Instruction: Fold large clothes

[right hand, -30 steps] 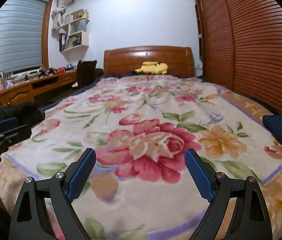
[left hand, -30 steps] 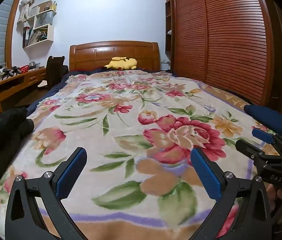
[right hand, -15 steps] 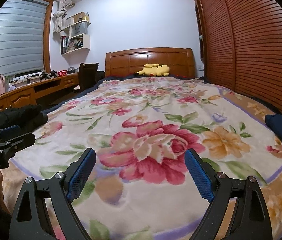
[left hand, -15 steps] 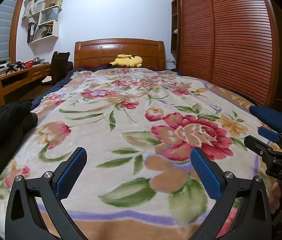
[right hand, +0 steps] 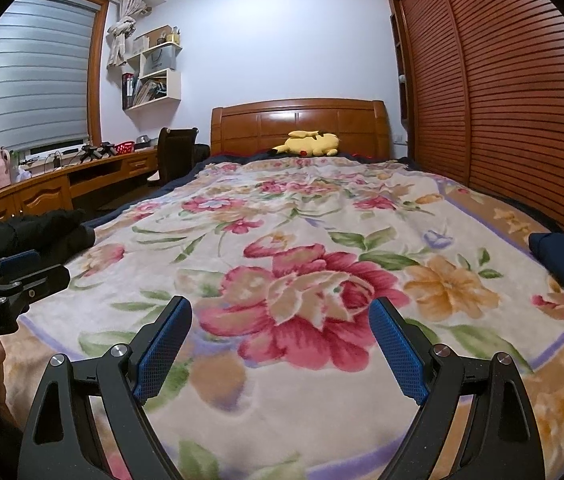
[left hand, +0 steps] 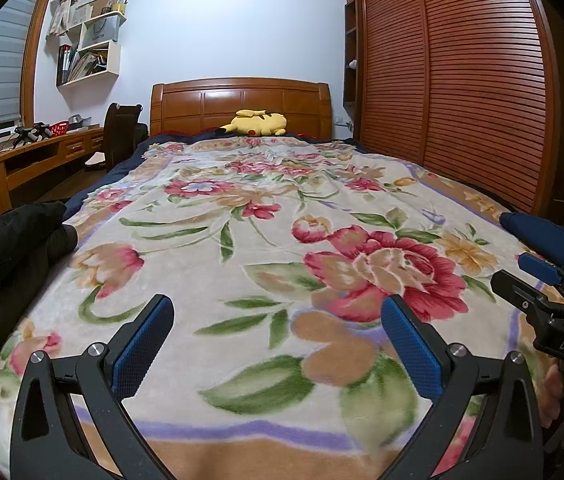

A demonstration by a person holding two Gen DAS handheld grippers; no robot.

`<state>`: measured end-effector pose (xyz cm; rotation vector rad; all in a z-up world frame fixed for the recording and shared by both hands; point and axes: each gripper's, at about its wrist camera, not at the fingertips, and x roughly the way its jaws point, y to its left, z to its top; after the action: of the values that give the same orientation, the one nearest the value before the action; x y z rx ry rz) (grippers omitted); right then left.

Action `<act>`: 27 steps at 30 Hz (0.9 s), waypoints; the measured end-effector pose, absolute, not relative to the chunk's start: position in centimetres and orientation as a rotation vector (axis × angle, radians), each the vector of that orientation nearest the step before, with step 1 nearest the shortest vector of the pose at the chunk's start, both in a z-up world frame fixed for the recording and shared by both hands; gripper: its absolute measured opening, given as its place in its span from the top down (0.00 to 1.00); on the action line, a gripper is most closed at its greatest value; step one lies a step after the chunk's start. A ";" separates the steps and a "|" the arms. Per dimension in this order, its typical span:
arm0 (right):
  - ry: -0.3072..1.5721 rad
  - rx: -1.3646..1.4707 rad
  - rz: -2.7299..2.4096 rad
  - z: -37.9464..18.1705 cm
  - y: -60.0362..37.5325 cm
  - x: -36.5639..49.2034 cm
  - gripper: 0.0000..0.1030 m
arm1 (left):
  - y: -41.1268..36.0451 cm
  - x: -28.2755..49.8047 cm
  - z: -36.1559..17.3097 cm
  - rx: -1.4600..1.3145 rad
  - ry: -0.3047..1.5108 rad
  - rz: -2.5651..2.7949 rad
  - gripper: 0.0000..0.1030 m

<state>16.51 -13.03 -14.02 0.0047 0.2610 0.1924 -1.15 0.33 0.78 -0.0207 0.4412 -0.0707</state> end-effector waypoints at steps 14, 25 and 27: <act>0.252 0.008 0.200 -14.1 -13.2 16.6 0.11 | 0.3 -1.2 0.8 -0.017 0.439 -0.068 0.00; 0.244 0.006 0.200 -14.2 -13.2 16.5 0.11 | 0.3 -1.3 0.8 -0.019 0.439 -0.069 0.00; 0.242 0.005 0.201 -14.2 -13.2 16.5 0.11 | 0.3 -1.3 0.7 -0.020 0.438 -0.069 0.00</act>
<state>16.51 -13.16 -14.25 0.0051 0.2422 0.2010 -1.25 0.35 0.74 -0.0199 0.4381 -0.0694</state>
